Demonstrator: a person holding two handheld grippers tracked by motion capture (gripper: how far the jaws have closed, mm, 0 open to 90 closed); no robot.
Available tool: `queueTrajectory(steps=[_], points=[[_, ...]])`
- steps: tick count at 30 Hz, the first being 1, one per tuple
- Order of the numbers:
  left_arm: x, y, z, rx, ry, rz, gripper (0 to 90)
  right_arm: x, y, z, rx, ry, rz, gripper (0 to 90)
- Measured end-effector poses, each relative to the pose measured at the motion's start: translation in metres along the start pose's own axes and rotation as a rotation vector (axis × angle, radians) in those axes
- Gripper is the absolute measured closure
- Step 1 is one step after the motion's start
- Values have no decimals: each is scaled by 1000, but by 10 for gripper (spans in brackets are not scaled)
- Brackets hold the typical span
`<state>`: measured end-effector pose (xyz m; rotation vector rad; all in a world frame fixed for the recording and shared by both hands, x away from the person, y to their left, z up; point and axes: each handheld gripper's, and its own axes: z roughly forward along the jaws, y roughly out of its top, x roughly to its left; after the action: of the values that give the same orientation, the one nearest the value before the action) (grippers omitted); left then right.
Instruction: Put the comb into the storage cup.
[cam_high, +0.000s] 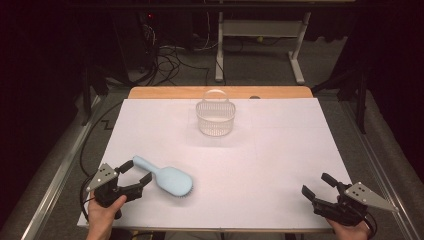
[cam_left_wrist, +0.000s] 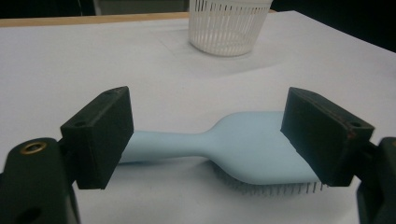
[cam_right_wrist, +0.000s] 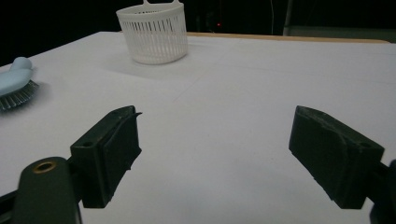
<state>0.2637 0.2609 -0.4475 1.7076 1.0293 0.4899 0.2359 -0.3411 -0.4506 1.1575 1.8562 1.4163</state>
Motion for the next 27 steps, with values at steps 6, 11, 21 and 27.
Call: queueTrajectory(steps=[6,11,21,27], points=[[3,6,5,-7,-8,-17,185,0,0,0,3,-5,0,170],[5,11,12,-7,-10,-27,192,0,0,0,2,-6,2,170],[9,19,21,7,-10,-33,209,0,-1,0,2,-4,4,171],[9,29,31,27,-10,-15,217,0,-1,0,4,-5,3,172]])
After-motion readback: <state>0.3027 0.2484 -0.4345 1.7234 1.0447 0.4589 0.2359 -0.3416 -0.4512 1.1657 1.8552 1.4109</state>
